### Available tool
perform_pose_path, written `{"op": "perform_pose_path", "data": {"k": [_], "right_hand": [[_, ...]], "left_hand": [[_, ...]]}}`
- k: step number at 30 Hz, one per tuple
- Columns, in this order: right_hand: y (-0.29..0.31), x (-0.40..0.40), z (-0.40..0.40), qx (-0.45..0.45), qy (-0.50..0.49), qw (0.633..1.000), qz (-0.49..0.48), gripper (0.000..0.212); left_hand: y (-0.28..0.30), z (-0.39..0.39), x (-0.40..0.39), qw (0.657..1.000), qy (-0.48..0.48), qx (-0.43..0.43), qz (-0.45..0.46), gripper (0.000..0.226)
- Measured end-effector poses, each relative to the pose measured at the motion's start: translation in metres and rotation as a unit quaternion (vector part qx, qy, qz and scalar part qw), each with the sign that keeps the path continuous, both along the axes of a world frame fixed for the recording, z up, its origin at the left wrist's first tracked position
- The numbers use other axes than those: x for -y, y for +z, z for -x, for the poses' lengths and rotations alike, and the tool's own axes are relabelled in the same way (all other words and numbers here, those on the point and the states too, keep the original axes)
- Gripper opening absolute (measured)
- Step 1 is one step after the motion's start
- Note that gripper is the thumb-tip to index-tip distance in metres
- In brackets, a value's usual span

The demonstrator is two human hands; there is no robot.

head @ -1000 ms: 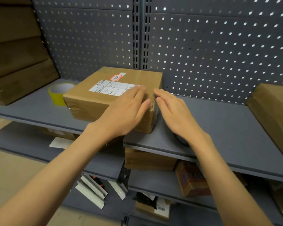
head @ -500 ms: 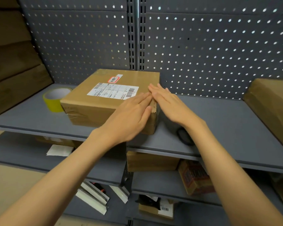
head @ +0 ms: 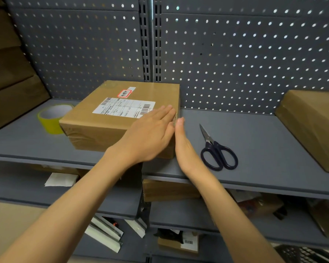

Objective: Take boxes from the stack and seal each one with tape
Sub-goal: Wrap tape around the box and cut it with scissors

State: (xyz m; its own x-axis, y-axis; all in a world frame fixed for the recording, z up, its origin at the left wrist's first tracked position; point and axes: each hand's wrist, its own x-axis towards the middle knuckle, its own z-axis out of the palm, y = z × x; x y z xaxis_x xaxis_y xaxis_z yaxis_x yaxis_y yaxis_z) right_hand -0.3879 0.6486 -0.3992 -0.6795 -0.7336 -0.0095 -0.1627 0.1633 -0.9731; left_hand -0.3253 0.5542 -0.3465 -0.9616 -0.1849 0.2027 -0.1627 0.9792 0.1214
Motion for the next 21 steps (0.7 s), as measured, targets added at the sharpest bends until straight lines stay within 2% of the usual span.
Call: {"op": "perform_pose_path", "data": {"k": [2, 4, 8, 11, 15, 18, 21], "right_hand": [[-0.006, -0.005, -0.002, 0.014, 0.008, 1.000, -0.019, 0.094], [-0.002, -0.009, 0.000, 0.029, 0.002, 0.999, -0.036, 0.089], [0.017, -0.008, -0.004, 0.028, -0.021, 0.999, 0.010, 0.075], [0.016, -0.003, -0.015, 0.020, -0.006, 1.000, 0.020, 0.084], [0.004, -0.006, -0.014, 0.034, -0.001, 0.999, -0.002, 0.092], [0.006, -0.013, -0.010, 0.025, 0.011, 0.999, -0.035, 0.081], [0.017, -0.024, -0.004, -0.048, -0.002, 0.998, -0.042, 0.062]], "left_hand": [[0.002, 0.001, 0.003, 1.000, -0.004, 0.008, -0.029, 0.065], [0.004, 0.001, 0.006, 0.999, 0.005, -0.003, -0.051, 0.056], [0.004, 0.002, 0.004, 0.999, 0.007, -0.027, -0.037, 0.049], [0.001, 0.003, 0.002, 1.000, 0.013, -0.007, 0.009, 0.057], [0.000, 0.007, 0.001, 0.999, 0.028, -0.007, -0.017, 0.050], [0.005, 0.009, 0.004, 0.999, 0.006, 0.014, -0.042, 0.049], [0.008, 0.004, 0.008, 0.997, -0.013, 0.007, -0.071, 0.053]]}}
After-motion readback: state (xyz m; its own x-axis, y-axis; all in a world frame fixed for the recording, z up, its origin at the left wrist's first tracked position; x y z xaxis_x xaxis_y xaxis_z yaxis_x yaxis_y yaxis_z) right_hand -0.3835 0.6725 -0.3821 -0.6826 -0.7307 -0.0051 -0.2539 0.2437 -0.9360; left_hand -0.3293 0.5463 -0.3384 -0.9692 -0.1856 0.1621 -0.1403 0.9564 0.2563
